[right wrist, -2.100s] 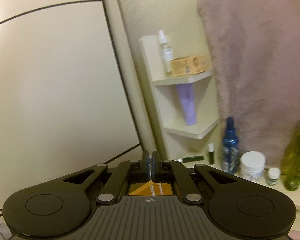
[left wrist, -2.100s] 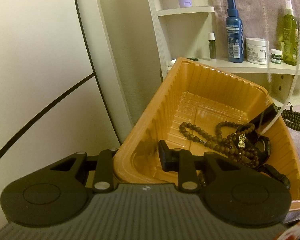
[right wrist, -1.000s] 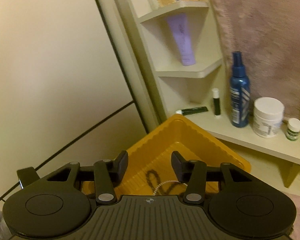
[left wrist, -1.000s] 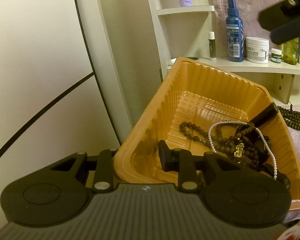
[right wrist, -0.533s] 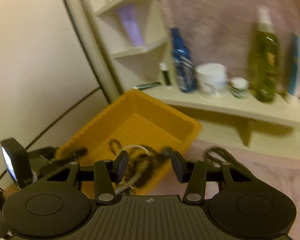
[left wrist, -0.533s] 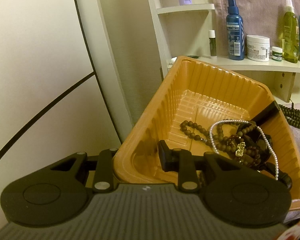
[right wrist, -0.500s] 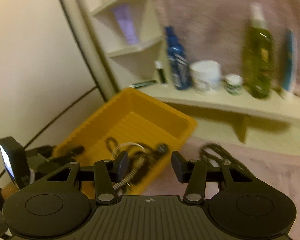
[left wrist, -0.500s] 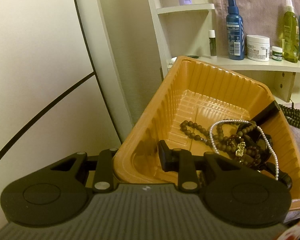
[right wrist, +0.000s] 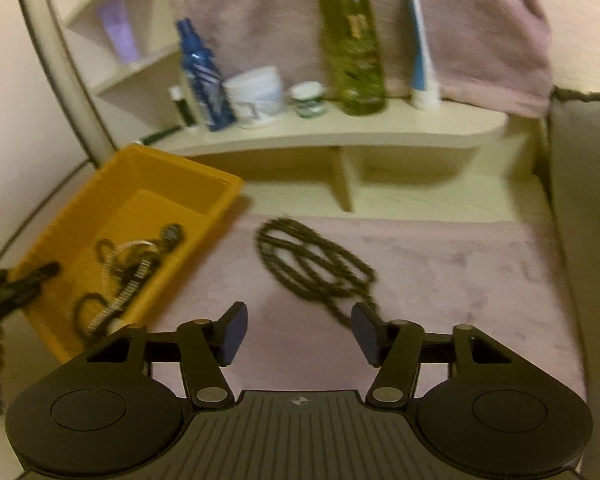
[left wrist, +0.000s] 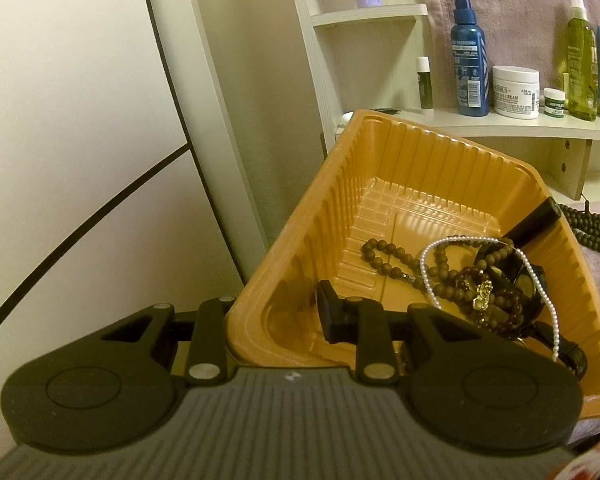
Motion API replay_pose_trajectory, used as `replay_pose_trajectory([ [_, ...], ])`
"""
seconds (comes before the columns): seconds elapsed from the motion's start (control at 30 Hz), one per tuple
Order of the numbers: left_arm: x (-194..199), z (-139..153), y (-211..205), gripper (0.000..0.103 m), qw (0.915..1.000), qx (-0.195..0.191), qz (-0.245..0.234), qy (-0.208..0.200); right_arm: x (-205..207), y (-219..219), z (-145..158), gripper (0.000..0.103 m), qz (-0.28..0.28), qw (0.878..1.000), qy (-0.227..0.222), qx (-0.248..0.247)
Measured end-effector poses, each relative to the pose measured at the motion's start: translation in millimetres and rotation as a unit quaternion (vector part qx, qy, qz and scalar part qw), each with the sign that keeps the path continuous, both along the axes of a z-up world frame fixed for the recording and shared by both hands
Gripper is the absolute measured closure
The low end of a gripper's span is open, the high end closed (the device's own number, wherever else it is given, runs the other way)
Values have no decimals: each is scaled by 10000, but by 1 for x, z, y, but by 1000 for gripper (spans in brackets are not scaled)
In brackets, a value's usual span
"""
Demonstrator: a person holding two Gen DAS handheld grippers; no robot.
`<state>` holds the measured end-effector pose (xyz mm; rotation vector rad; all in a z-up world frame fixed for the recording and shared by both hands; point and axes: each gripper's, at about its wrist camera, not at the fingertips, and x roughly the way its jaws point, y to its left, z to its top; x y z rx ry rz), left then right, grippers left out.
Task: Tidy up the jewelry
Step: 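Move the open right tool to the last dark bead strand, then grasp the dark bead strand with the right tool and lift it high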
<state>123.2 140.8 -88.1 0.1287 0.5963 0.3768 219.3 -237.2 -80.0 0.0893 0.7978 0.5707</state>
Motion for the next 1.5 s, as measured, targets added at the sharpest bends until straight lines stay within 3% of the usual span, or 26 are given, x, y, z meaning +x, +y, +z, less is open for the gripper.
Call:
replay_pose_trajectory([
  [0.43,0,0,0,78,10000,-4,-2,5,32,0,-41,42,6,9995,-88,-295],
  [0.57,0,0,1,78,10000,-9,-3,16,46,5,-49,31,45,9994,-232,-237],
  [0.8,1,-1,2,78,10000,-19,-9,31,67,18,-61,29,282,9991,-292,-91],
  [1.03,1,-1,2,78,10000,-20,-7,37,56,46,-74,29,608,9924,-771,-741],
  [1.3,1,-1,2,78,10000,-19,-2,33,48,46,-76,76,723,9901,-912,-783],
  [1.4,1,-1,2,78,10000,-15,-2,34,47,45,-74,88,764,9908,-801,-775],
  [1.5,0,-1,2,78,10000,-9,-6,29,44,46,-71,89,820,9913,-682,-768],
])
